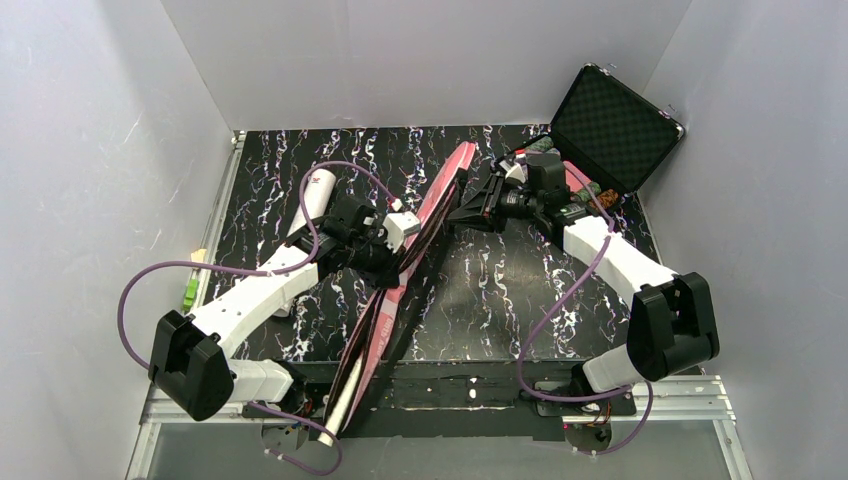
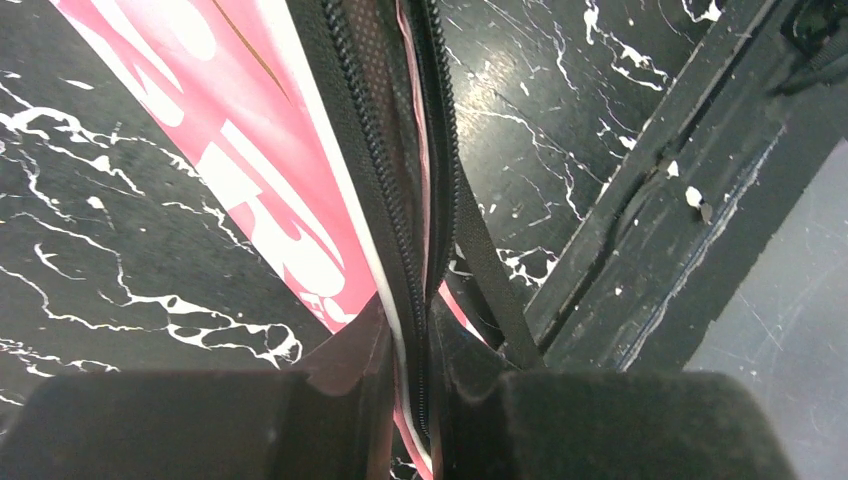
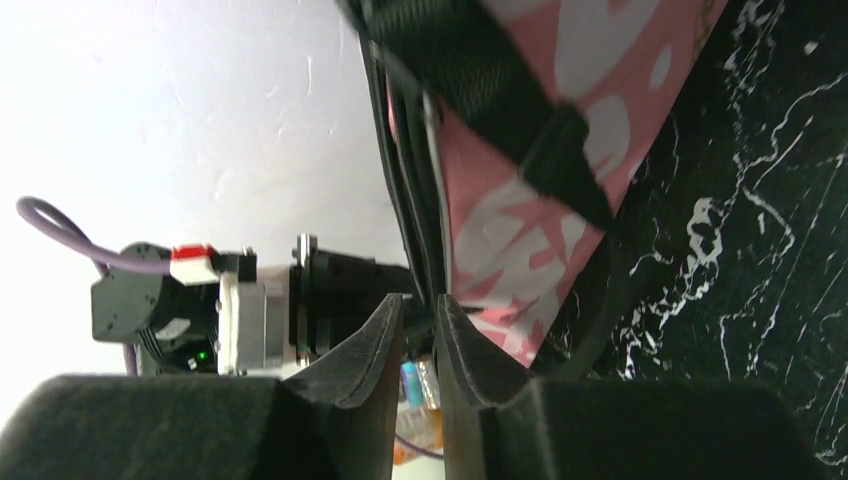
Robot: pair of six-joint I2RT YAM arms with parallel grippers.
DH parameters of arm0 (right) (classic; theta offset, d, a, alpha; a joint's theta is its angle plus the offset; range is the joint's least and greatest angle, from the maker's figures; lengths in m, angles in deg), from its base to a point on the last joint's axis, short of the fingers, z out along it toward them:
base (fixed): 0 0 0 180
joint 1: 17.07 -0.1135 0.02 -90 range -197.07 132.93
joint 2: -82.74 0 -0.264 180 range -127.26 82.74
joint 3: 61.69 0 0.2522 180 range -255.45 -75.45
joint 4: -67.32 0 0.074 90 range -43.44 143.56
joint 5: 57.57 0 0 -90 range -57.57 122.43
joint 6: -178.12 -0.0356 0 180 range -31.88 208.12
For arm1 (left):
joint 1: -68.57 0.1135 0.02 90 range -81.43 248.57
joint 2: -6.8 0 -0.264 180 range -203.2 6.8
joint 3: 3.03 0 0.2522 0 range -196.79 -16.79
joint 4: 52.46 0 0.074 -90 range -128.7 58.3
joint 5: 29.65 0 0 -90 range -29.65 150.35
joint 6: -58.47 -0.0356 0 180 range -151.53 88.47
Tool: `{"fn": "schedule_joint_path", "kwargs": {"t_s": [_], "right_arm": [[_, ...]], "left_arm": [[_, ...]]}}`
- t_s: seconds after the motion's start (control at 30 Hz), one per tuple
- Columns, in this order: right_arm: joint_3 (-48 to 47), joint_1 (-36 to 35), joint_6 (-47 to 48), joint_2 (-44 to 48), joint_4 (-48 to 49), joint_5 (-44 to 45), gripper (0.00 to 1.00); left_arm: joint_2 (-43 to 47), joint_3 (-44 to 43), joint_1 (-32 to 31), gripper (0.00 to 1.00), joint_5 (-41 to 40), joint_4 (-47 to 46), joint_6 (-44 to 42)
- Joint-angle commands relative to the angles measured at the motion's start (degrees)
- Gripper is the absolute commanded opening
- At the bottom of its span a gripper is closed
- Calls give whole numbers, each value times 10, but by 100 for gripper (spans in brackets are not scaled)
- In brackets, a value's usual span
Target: Pack up the badminton gear
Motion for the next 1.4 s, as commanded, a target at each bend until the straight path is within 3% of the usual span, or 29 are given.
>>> {"fn": "schedule_joint_path", "kwargs": {"t_s": [0.0, 0.3, 1.37], "right_arm": [[-10, -1, 8, 27, -25, -47, 29], [-9, 16, -1, 22, 10, -20, 43], [-48, 38, -37, -39, 103, 9, 28]], "left_arm": [[24, -16, 4, 0, -12, -54, -10], [20, -19, 4, 0, -10, -53, -9], [25, -15, 4, 0, -5, -51, -7]]}}
